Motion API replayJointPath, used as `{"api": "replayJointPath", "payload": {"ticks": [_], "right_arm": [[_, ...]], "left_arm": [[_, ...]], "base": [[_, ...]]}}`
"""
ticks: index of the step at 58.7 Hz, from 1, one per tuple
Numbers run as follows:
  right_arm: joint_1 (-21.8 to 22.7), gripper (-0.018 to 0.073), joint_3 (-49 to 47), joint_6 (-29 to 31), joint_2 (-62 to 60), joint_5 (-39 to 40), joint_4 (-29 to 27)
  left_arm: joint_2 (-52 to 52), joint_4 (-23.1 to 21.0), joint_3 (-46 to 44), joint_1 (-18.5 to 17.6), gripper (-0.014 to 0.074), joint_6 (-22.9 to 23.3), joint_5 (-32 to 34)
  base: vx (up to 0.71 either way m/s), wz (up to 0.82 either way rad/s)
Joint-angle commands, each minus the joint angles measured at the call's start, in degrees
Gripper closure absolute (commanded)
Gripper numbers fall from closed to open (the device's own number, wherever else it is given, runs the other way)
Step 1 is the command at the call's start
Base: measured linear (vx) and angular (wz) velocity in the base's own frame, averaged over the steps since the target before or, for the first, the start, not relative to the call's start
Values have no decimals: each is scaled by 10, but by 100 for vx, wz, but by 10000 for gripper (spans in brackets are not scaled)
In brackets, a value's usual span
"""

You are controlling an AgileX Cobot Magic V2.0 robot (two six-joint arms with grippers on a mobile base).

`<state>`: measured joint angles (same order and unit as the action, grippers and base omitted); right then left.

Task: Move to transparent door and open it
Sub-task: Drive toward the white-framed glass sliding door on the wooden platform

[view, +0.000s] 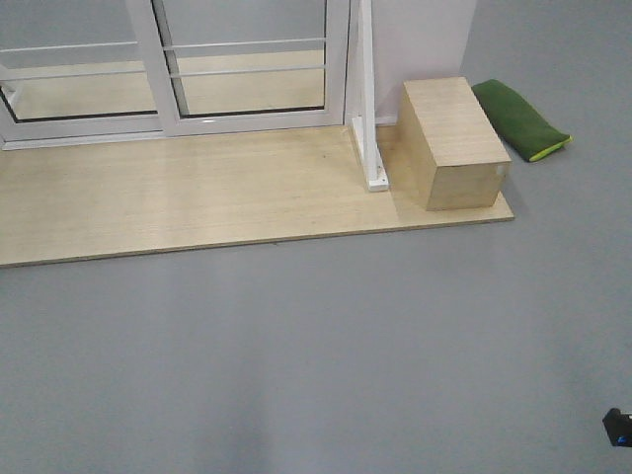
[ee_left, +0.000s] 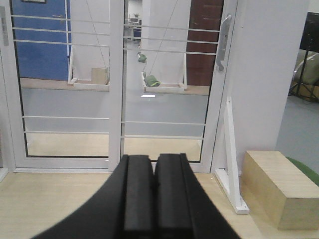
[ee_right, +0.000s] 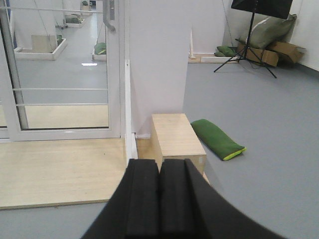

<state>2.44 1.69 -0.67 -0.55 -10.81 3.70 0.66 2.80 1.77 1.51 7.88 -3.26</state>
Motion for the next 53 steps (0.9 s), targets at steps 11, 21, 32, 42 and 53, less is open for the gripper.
{"api": "replayJointPath", "payload": {"ticks": [11,21,32,42,53], "right_arm": [[-1,565,3,2,-10,46,6],[-1,565,3,2,-10,46,6],[-1,565,3,2,-10,46,6],[-1,565,3,2,-10,46,6],[-1,565,3,2,-10,46,6]], "left_arm": [[8,-1,9,1,599,5,47],[8,-1,9,1,599,5,47],[8,-1,9,1,599,5,47],[8,-1,9,1,599,5,47],[8,-1,9,1,599,5,47]], "base": [[41,8],[42,4],[42,4],[42,5],[41,5]]}}
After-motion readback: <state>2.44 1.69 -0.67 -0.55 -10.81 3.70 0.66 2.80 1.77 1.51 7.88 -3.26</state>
